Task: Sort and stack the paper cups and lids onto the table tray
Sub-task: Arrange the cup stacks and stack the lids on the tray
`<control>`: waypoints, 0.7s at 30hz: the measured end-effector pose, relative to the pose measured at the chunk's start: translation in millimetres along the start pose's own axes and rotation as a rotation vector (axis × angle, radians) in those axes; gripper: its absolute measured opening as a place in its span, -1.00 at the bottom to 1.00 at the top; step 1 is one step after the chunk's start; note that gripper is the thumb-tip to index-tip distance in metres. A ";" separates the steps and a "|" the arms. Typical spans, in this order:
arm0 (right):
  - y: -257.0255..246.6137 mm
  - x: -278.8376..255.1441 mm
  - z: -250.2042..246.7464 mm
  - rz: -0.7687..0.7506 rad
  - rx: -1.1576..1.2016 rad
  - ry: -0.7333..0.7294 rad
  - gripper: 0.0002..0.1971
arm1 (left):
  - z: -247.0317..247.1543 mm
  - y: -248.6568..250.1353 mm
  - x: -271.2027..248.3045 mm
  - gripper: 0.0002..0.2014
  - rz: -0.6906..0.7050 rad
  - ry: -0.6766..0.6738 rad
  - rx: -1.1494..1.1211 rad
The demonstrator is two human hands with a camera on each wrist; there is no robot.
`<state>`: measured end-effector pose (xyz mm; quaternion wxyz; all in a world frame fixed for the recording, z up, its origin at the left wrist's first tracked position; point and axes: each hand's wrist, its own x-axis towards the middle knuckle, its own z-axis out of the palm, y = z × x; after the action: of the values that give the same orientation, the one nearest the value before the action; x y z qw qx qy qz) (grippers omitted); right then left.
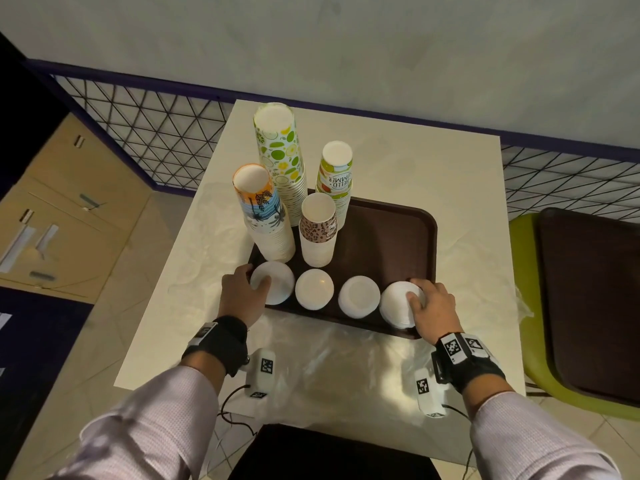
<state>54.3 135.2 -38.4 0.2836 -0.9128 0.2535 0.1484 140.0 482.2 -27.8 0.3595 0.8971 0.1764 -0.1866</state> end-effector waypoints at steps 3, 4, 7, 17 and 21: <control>1.7 1.9 0.6 0.002 0.026 -0.003 -0.61 | 0.3 0.2 -3.6 -0.39 -0.007 0.041 -0.024; 2.2 2.7 0.6 0.002 0.042 -0.003 -0.61 | 0.6 -0.4 -3.9 -0.39 -0.004 0.053 -0.028; 3.8 3.6 0.7 0.015 0.099 0.004 -0.62 | 0.7 -4.4 -3.3 -0.37 -0.004 0.078 -0.049; -30.4 -8.6 -50.2 -0.063 0.275 0.271 -0.74 | -35.6 -3.2 -6.5 -0.40 -0.030 0.308 -0.320; -74.1 -13.3 -83.9 -0.234 0.329 0.401 -0.72 | -64.2 19.0 -12.1 -0.29 0.150 0.397 -0.397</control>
<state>94.4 143.2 66.6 0.3871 -0.8888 0.2181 -0.1119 151.5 512.8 32.0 0.4992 0.8388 0.2094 0.0581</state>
